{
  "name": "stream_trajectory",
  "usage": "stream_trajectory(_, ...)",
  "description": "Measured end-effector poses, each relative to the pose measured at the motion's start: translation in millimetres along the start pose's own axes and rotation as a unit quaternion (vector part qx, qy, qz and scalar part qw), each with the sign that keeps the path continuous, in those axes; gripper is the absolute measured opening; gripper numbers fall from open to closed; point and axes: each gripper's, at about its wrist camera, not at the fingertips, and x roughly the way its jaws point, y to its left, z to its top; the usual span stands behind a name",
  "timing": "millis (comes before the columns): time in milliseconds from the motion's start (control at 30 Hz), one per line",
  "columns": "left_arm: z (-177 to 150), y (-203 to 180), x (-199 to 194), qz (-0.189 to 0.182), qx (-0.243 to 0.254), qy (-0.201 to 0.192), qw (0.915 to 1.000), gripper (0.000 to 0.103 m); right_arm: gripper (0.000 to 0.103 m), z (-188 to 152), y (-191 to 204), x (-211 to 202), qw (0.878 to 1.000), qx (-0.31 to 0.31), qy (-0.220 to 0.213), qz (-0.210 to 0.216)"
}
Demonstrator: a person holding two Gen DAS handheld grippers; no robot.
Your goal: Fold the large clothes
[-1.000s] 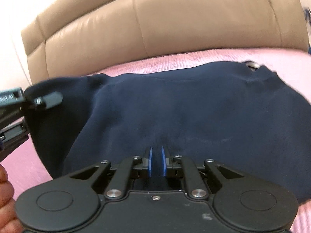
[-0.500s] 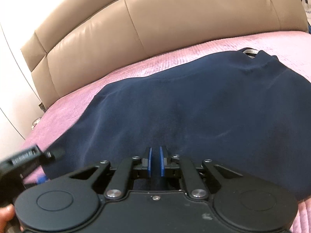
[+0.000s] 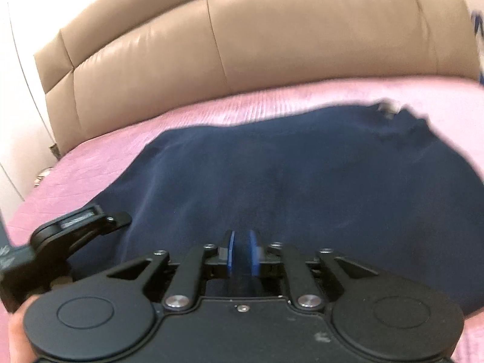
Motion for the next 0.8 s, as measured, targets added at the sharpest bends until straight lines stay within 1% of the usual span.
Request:
stream_trajectory(67,3.3,-2.2,5.2,-0.013,0.0,0.014,0.9998,0.044,0.029,-3.4,6.6,-2.3,1.0,-0.017,-0.002,-0.02)
stream_trajectory(100,4.9,-1.9,6.7,-0.023,-0.008,0.022,0.9995,0.026,0.025,-5.8,8.9,1.8,0.999,-0.025,0.011,-0.02)
stream_trajectory(133,6.5,-2.7,6.7,-0.034,-0.012,0.023,0.9991,0.014,0.023,-9.4,10.6,5.4,0.999,-0.03,0.017,-0.02)
stream_trajectory(167,7.3,-5.7,4.4,-0.046,-0.006,0.019,0.9988,0.013,0.022,-12.7,11.1,7.1,0.999,-0.033,0.014,-0.019)
stream_trajectory(200,8.8,-13.2,-1.0,-0.052,0.013,0.009,0.9985,0.013,0.017,-13.7,8.4,9.5,0.999,-0.026,0.015,-0.012)
stream_trajectory(233,10.1,-21.5,-8.2,-0.068,0.032,-0.003,0.9972,0.012,0.015,-13.1,2.4,10.5,1.0,-0.007,0.013,-0.007)
stream_trajectory(267,9.4,-33.4,-17.0,-0.091,0.053,-0.014,0.9944,0.011,0.015,-12.3,-3.6,9.9,1.0,0.015,0.013,0.0)
stream_trajectory(300,10.6,-47.5,-27.1,-0.115,0.078,-0.025,0.9899,0.007,0.015,-11.6,-9.5,9.6,0.999,0.037,0.013,0.007)
stream_trajectory(333,11.3,-60.3,-35.7,-0.139,0.098,-0.033,0.9849,0.006,0.015,-11.7,-14.4,9.4,0.998,0.052,0.014,0.014)
stream_trajectory(367,11.6,-77.4,-45.8,-0.172,0.121,-0.04,0.9768,0.006,0.015,-11.7,-18.1,9.1,0.998,0.063,0.015,0.019)
stream_trajectory(433,7.7,-107.3,-57.0,-0.221,0.161,-0.041,0.9611,0.006,0.015,-9.9,-33.4,9.1,0.993,0.111,0.022,0.045)
stream_trajectory(467,3.5,-122.2,-59.4,-0.247,0.18,-0.034,0.9516,0.006,0.015,-7.5,-42.2,10.3,0.988,0.139,0.027,0.061)
stream_trajectory(500,-3.6,-137.2,-61.3,-0.279,0.195,-0.02,0.9402,0.006,0.014,-6.1,-55.1,9.9,0.981,0.173,0.032,0.077)
stream_trajectory(533,-10.7,-147.4,-63.1,-0.298,0.207,-0.01,0.9318,0.006,0.014,-4.5,-69.0,7.6,0.976,0.2,0.032,0.084)
stream_trajectory(567,-21.2,-161.3,-65.1,-0.319,0.232,0.0,0.919,0.006,0.014,-2.2,-85.5,-0.4,0.971,0.225,0.023,0.079)
stream_trajectory(600,-30.8,-172.2,-66.6,-0.333,0.255,0.007,0.9077,0.006,0.014,-0.2,-99.1,-8.2,0.969,0.236,0.013,0.072)
stream_trajectory(667,-47.7,-190.0,-68.9,-0.358,0.29,0.025,0.8874,0.006,0.014,5.0,-129.5,-27.4,0.969,0.244,-0.006,0.042)
stream_trajectory(700,-54.2,-196.3,-68.4,-0.369,0.299,0.033,0.8797,0.006,0.015,7.8,-145.6,-36.8,0.97,0.243,-0.013,0.024)
stream_trajectory(733,-61.5,-202.9,-65.4,-0.377,0.304,0.045,0.8741,0.006,0.018,10.3,-160.4,-44.4,0.969,0.245,-0.018,0.007)
stream_trajectory(767,-68.4,-207.2,-61.5,-0.381,0.305,0.056,0.8711,0.006,0.022,13.3,-175.4,-50.7,0.969,0.248,-0.022,-0.01)
stream_trajectory(800,-77.2,-212.4,-55.7,-0.382,0.309,0.067,0.8684,0.006,0.023,17.6,-192.1,-55.7,0.966,0.255,-0.025,-0.022)
